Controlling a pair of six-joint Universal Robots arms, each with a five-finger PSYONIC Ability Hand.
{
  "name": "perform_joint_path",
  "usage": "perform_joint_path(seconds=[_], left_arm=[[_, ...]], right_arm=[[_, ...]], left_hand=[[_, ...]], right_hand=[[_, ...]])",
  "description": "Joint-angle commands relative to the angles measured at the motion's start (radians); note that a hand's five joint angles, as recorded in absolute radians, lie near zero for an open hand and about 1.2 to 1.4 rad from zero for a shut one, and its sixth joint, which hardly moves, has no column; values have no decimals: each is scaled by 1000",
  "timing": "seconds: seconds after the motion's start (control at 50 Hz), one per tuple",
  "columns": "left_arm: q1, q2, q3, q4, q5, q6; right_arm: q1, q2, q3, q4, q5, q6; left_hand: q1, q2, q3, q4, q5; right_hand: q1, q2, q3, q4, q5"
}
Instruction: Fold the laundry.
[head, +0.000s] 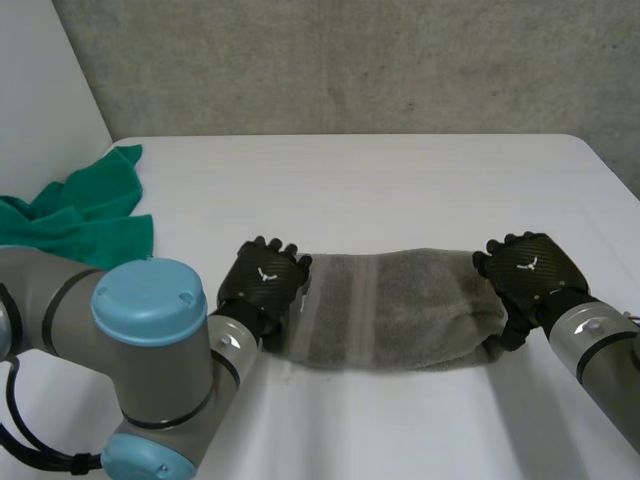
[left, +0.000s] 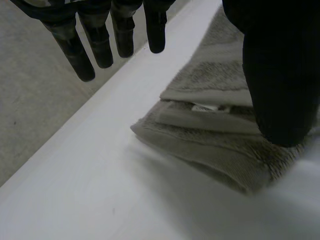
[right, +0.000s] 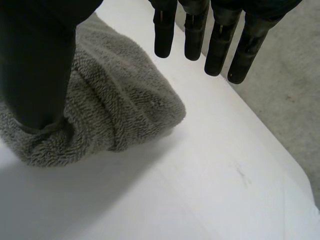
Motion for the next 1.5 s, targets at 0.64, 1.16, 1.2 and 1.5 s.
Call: perform_joint_path(seconds=[0.64, 1.16, 1.2, 1.5], left_arm=[[-48, -136, 82, 9, 71, 40], [-25, -133, 117, 0, 70, 42], [-24, -133, 118, 0, 70, 42], [-27, -126, 105, -3, 70, 40]], right_arm=[[-187, -19, 46, 173, -294, 135], [-172, 125, 10, 8, -240, 148], [-172, 127, 7, 8, -240, 148], [-98, 235, -89, -16, -203, 162]], left_hand=[[1153, 1158, 1158, 1160, 1155], [1153, 1158, 1158, 1160, 1155], [1153, 1158, 1158, 1160, 1155], [1153, 1158, 1158, 1160, 1155]], right_hand=[[665, 617, 633, 635, 635], [516, 468, 483, 486, 485], [513, 465, 480, 483, 482], [763, 716, 731, 734, 733]])
